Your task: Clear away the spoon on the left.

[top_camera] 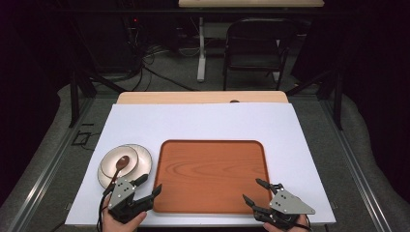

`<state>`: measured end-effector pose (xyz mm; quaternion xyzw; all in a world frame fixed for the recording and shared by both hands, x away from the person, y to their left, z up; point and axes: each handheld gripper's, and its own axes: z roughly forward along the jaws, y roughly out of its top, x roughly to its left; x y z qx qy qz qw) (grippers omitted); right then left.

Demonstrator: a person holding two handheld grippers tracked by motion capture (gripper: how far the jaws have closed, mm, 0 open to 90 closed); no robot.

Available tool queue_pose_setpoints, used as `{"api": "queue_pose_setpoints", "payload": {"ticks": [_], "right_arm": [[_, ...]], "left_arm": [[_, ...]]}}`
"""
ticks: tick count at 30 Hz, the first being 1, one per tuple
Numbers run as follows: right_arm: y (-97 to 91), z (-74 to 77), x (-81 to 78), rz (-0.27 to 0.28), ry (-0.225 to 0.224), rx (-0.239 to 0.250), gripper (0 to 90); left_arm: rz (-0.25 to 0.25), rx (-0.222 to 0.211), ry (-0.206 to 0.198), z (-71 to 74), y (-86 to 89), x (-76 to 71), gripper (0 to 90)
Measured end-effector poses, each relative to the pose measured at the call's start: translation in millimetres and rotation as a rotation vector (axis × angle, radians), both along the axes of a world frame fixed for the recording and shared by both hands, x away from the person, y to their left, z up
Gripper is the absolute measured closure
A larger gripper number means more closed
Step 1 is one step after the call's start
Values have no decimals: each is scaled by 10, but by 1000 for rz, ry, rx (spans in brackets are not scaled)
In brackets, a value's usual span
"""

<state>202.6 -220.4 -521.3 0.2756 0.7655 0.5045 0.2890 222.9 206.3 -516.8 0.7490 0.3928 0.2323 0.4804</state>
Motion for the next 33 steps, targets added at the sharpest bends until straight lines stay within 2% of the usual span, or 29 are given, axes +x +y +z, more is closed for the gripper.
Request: {"api": "queue_pose_setpoints", "payload": {"ticks": [5,6,8,11,12,14,18,23,33], "right_arm": [[-8,-10,7,12,-6,14,363],[-9,-12,8,14,-12,14,375],[-9,-10,9,17,-22,20,377],[-4,-9,20,9,-14,15,376],[0,-8,27,-3,4,0,374],[3,-8,33,-3,8,-10,374],[16,-8,31,9,12,-15,376],[15,-7,27,2,10,-23,377],[7,-12,37,0,20,-31,372]], "left_arm": [[-2,-10,9,0,12,3,386],[-12,-25,29,-4,24,7,404],[-1,-13,28,-9,25,-4,427],[8,-11,28,-3,33,-19,427],[17,-18,47,4,44,-35,441],[22,-36,60,10,53,-52,463],[37,-40,74,20,65,-63,500],[48,-44,78,36,73,-82,502],[79,-9,49,109,100,-163,537]]}}
